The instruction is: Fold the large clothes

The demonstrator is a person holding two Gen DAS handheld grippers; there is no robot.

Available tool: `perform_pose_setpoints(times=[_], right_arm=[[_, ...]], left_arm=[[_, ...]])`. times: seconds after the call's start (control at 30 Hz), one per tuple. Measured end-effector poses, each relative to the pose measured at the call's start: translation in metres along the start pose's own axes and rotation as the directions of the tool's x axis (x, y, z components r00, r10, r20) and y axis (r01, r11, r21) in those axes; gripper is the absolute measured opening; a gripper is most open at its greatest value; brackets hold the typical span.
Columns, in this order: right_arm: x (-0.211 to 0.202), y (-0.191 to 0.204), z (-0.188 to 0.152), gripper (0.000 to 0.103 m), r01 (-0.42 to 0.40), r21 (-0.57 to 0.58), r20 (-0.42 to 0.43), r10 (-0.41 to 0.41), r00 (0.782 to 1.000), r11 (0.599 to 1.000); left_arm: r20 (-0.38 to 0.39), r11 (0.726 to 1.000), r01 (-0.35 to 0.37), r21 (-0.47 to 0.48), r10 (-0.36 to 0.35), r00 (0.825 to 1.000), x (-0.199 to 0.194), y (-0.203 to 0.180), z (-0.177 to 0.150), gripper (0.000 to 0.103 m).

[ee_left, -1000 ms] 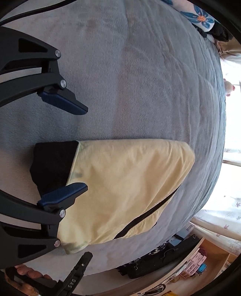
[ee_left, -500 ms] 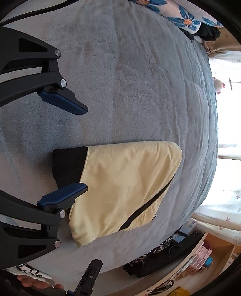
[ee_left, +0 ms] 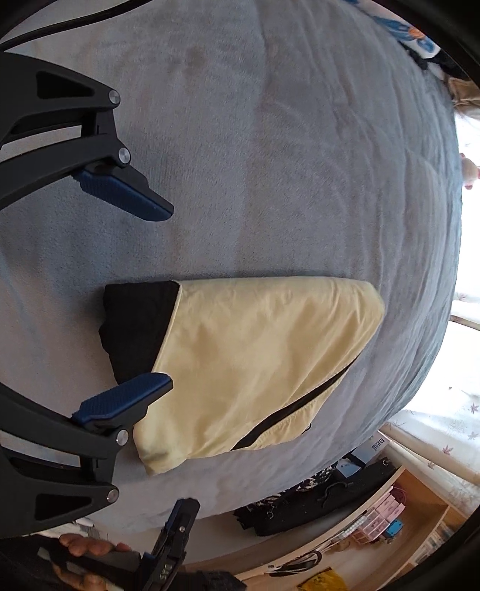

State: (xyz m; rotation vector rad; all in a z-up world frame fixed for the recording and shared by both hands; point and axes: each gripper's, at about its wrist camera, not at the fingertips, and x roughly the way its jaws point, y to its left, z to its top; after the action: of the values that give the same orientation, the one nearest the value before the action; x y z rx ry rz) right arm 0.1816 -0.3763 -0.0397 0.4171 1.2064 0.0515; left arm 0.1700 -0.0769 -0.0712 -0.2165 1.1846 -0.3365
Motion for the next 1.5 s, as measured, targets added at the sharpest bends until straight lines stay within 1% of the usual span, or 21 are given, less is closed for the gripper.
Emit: perform_pose_setpoints(times=[0.07, 0.17, 0.23, 0.27, 0.33, 0.43, 0.47, 0.53, 0.67, 0.8, 0.9, 0.97, 1.03, 1.07, 1.1, 1.17, 1.23, 1.37, 1.4, 1.47, 1.5], right_arm=[[0.014, -0.015, 0.004, 0.075, -0.007, 0.009, -0.026, 0.008, 1.000, 1.000], [0.036, -0.040, 0.011, 0.075, -0.042, 0.038, -0.067, 0.045, 0.997, 0.998], [0.050, -0.056, 0.015, 0.075, -0.046, 0.045, -0.085, 0.050, 0.995, 0.998], [0.058, -0.065, 0.017, 0.075, -0.081, 0.054, -0.100, 0.086, 0.991, 0.995], [0.068, -0.075, 0.020, 0.075, -0.114, 0.071, -0.115, 0.121, 0.986, 0.991], [0.081, -0.086, 0.023, 0.075, -0.172, 0.084, -0.119, 0.181, 0.976, 0.982], [0.084, -0.087, 0.024, 0.075, -0.212, 0.080, -0.116, 0.221, 0.968, 0.974], [0.087, -0.086, 0.027, 0.075, -0.244, 0.065, -0.104, 0.249, 0.963, 0.968], [0.099, -0.076, 0.033, 0.075, -0.341, 0.029, -0.101, 0.342, 0.934, 0.940], [0.114, -0.060, 0.040, 0.075, -0.393, -0.004, -0.097, 0.391, 0.915, 0.919], [0.123, -0.050, 0.046, 0.075, -0.423, -0.018, -0.073, 0.421, 0.904, 0.906], [0.129, -0.046, 0.050, 0.069, -0.441, -0.008, -0.063, 0.440, 0.896, 0.897], [0.134, -0.041, 0.052, 0.057, -0.428, -0.012, -0.057, 0.426, 0.903, 0.904], [0.135, -0.040, 0.053, 0.053, -0.419, -0.014, -0.055, 0.418, 0.907, 0.908], [0.135, -0.040, 0.053, 0.047, -0.414, -0.010, -0.051, 0.414, 0.909, 0.910], [0.134, -0.044, 0.053, 0.039, -0.413, 0.010, -0.038, 0.413, 0.910, 0.911], [0.130, -0.044, 0.052, 0.026, -0.411, 0.024, -0.023, 0.412, 0.911, 0.911], [0.117, -0.027, 0.050, 0.017, -0.367, -0.011, 0.003, 0.367, 0.930, 0.930], [0.114, -0.022, 0.050, 0.015, -0.355, -0.021, 0.008, 0.355, 0.935, 0.935], [0.104, -0.003, 0.050, 0.014, -0.287, -0.078, 0.026, 0.290, 0.957, 0.955], [0.099, 0.004, 0.049, 0.013, -0.263, -0.104, 0.036, 0.268, 0.963, 0.959]], left_arm=[[-0.018, 0.999, 0.040, -0.020, -0.040, 0.999, 0.013, 0.003, 0.003, 0.083], [-0.054, 0.994, 0.097, -0.046, -0.100, 0.994, 0.036, 0.008, 0.006, 0.083], [-0.065, 0.991, 0.118, -0.058, -0.121, 0.990, 0.050, 0.009, 0.008, 0.083], [-0.066, 0.989, 0.136, -0.061, -0.140, 0.988, 0.057, 0.010, 0.010, 0.083], [-0.072, 0.985, 0.156, -0.066, -0.161, 0.984, 0.068, 0.010, 0.012, 0.083], [-0.079, 0.983, 0.162, -0.084, -0.169, 0.982, 0.085, 0.012, 0.015, 0.083], [-0.082, 0.980, 0.174, -0.093, -0.182, 0.980, 0.091, 0.013, 0.017, 0.083], [-0.079, 0.978, 0.185, -0.099, -0.193, 0.978, 0.100, 0.014, 0.019, 0.083], [-0.059, 0.973, 0.218, -0.075, -0.223, 0.973, 0.112, 0.008, 0.024, 0.083], [-0.051, 0.972, 0.234, -0.031, -0.236, 0.970, 0.122, -0.004, 0.032, 0.083], [-0.052, 0.974, 0.226, -0.007, -0.226, 0.973, 0.128, -0.012, 0.035, 0.083], [-0.050, 0.976, 0.220, 0.003, -0.219, 0.974, 0.132, -0.016, 0.038, 0.083], [-0.048, 0.975, 0.220, 0.005, -0.220, 0.974, 0.133, -0.017, 0.041, 0.083], [-0.049, 0.975, 0.221, 0.002, -0.221, 0.974, 0.134, -0.017, 0.042, 0.083], [-0.050, 0.975, 0.222, 0.001, -0.221, 0.974, 0.134, -0.017, 0.043, 0.082], [-0.042, 0.977, 0.212, 0.006, -0.212, 0.976, 0.131, -0.018, 0.042, 0.073], [-0.032, 0.982, 0.185, 0.026, -0.185, 0.982, 0.126, -0.019, 0.042, 0.064], [0.001, 0.988, 0.134, 0.078, -0.134, 0.991, 0.111, -0.027, 0.043, 0.042], [0.015, 0.989, 0.117, 0.096, -0.119, 0.993, 0.106, -0.031, 0.043, 0.040], [0.036, 0.989, 0.090, 0.121, -0.095, 0.995, 0.096, -0.036, 0.044, 0.036], [0.049, 0.988, 0.077, 0.133, -0.084, 0.995, 0.090, -0.040, 0.045, 0.035]])
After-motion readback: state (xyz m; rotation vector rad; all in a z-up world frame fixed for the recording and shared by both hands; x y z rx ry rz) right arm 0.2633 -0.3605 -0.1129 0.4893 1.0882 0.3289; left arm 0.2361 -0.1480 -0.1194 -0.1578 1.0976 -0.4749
